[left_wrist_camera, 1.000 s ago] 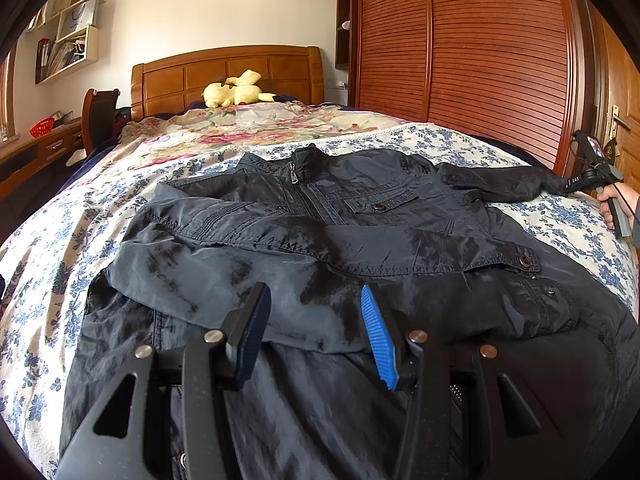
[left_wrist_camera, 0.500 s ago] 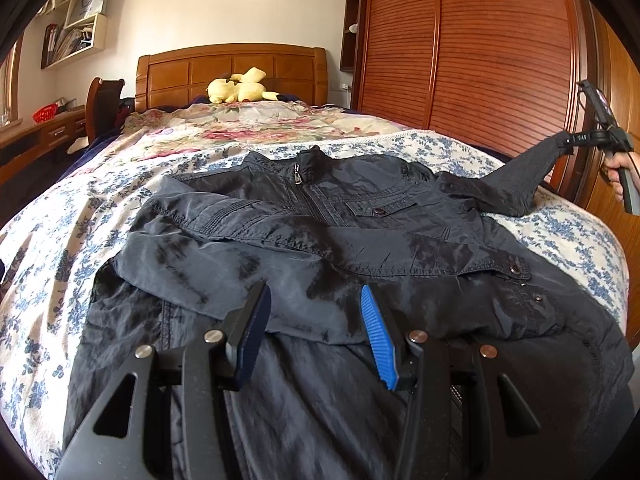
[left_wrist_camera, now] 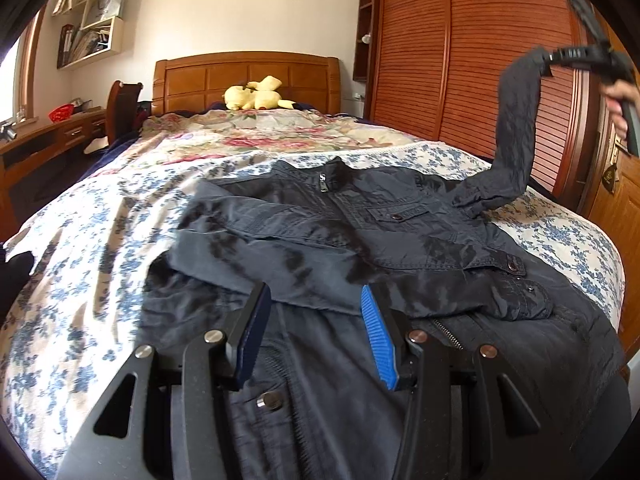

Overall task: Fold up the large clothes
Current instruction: 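Lift the held sleeve with the right tool and carry it over the jacket body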

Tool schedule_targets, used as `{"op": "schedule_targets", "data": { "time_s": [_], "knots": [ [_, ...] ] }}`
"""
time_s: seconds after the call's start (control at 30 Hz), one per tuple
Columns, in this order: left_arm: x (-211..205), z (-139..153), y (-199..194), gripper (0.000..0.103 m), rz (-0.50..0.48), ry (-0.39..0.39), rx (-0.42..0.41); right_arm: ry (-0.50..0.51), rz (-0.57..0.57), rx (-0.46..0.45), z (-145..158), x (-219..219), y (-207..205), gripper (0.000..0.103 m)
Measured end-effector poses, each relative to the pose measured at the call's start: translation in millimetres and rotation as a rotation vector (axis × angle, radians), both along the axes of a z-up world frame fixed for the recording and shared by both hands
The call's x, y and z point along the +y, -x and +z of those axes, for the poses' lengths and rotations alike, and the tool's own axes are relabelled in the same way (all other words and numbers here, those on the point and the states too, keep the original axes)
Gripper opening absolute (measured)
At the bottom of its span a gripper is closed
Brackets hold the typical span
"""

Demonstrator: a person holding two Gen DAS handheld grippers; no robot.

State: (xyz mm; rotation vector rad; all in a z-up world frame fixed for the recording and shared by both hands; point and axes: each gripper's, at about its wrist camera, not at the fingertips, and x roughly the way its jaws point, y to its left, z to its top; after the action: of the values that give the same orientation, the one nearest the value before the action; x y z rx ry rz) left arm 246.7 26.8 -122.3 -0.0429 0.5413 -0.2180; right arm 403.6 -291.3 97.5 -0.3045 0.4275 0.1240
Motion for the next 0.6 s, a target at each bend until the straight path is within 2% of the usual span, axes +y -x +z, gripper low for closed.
{"op": "schedule_targets", "data": {
  "time_s": [0.17,0.37,0.53,0.6],
  "knots": [
    [21,9,13,0.046,0.039,0.007,-0.017,-0.012,0.14,-0.034,16,59,23,0.008],
    [42,16,31,0.046,0.078,0.0,-0.044,-0.016,0.28,-0.025,7,114,54,0.008],
    [54,15,39,0.046,0.098,-0.01,-0.041,-0.004,0.347,0.034,-20,140,71,0.008],
    [57,15,40,0.046,0.105,-0.01,-0.04,-0.005,0.357,0.083,-41,146,74,0.008]
  ]
}}
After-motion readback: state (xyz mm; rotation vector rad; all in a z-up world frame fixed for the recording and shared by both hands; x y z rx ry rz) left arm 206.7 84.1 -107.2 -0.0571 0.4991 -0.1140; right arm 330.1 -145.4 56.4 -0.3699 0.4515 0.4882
